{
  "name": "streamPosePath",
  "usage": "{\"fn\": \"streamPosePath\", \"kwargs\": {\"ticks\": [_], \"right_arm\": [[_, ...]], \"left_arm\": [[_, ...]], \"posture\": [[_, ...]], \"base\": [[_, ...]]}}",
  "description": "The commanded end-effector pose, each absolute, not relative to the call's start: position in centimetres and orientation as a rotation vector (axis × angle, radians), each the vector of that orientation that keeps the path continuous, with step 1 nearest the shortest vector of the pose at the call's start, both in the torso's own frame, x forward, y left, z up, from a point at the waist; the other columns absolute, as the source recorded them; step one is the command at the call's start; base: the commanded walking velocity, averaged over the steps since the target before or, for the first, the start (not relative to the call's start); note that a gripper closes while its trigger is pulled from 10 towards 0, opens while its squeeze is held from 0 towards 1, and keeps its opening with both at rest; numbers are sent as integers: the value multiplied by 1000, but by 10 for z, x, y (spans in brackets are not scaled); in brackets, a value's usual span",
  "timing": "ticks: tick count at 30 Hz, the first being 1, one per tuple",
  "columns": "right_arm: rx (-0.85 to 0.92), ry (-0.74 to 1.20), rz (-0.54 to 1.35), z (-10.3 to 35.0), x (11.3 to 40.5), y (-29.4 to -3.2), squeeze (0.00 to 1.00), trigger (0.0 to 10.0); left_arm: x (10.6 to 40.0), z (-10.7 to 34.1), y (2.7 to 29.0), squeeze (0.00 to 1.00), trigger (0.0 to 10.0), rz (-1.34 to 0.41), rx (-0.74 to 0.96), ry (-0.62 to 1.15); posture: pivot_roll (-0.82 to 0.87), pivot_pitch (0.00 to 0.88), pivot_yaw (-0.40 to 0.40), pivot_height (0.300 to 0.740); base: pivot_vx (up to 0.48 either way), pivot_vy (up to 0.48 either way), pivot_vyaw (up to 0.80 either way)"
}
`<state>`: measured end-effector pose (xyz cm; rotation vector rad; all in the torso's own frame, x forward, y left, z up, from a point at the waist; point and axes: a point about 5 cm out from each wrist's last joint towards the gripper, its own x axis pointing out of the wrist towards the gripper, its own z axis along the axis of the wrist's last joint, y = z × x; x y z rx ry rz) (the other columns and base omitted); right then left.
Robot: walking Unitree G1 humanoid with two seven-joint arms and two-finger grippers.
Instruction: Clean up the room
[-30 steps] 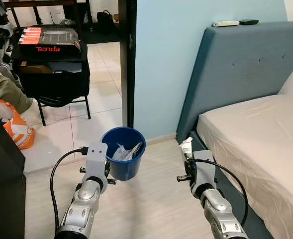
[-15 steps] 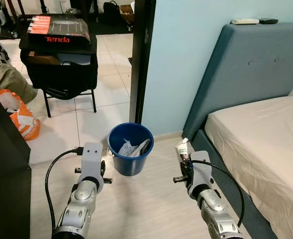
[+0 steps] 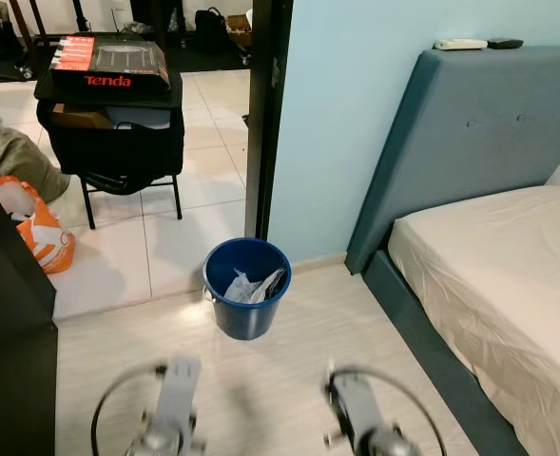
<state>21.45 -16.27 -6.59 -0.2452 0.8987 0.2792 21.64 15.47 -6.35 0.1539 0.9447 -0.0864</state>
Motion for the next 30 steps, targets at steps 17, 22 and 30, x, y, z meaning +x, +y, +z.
{"fn": "streamPosePath", "kwargs": {"ticks": [17,22,30], "right_arm": [[-164,889,184,-71,209,-162,0,10000],[-156,848,168,-68,213,-163,0,10000],[-155,815,164,-65,217,-164,0,10000]], "left_arm": [[189,-83,159,0,10000,-83,210,1036],[188,-84,162,0,10000,-73,215,1034],[187,-84,164,0,10000,-73,222,1032]], "posture": [[33,68,-57,740],[31,70,-53,740],[27,76,-48,740]], "base": [[0,0,0],[0,0,0],[0,0,0]]}}
